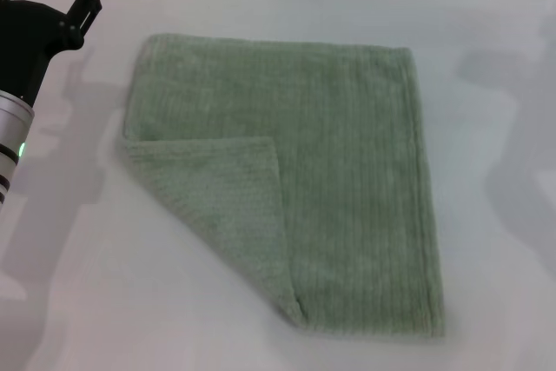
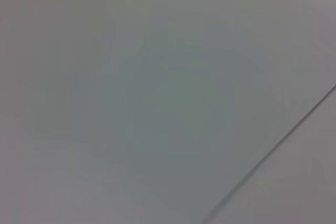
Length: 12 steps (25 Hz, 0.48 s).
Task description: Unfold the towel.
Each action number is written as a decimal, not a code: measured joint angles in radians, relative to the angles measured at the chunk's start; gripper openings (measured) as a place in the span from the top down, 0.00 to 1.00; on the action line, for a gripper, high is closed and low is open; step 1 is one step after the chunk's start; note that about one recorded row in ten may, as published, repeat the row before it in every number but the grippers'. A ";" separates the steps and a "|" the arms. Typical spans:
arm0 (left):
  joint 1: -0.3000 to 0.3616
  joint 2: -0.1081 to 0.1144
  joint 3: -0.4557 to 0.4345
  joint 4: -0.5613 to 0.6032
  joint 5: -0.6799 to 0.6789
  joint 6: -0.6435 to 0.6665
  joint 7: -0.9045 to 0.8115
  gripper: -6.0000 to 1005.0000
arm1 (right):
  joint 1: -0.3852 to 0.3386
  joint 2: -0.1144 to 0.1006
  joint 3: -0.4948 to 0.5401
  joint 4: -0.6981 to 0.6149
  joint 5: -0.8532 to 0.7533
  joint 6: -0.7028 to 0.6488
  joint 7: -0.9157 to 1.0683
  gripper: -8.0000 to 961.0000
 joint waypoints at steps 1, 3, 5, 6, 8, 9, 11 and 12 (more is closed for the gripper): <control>-0.001 0.000 0.000 0.000 0.000 0.000 0.000 0.15 | -0.004 0.000 -0.037 -0.015 -0.086 -0.029 0.106 0.24; -0.001 0.000 0.000 0.000 0.000 0.000 0.000 0.15 | -0.029 0.000 -0.115 -0.036 -0.267 -0.082 0.357 0.24; -0.001 0.000 0.000 0.001 0.000 -0.001 0.000 0.15 | -0.067 -0.002 -0.194 -0.078 -0.462 -0.154 0.653 0.24; -0.001 0.000 0.000 0.002 0.000 -0.001 0.000 0.15 | -0.084 -0.002 -0.221 -0.121 -0.571 -0.207 0.817 0.24; -0.002 0.000 0.001 0.004 0.000 -0.001 0.000 0.15 | -0.101 -0.003 -0.245 -0.245 -0.769 -0.338 1.121 0.24; -0.002 0.000 0.001 0.004 0.000 -0.001 0.000 0.15 | -0.095 -0.002 -0.244 -0.431 -0.927 -0.501 1.443 0.24; -0.004 0.000 0.002 0.008 0.000 -0.001 0.000 0.15 | -0.087 -0.002 -0.243 -0.513 -0.972 -0.566 1.606 0.24; -0.005 0.000 0.003 0.010 0.000 -0.001 -0.001 0.15 | -0.078 -0.003 -0.243 -0.639 -1.007 -0.657 1.883 0.24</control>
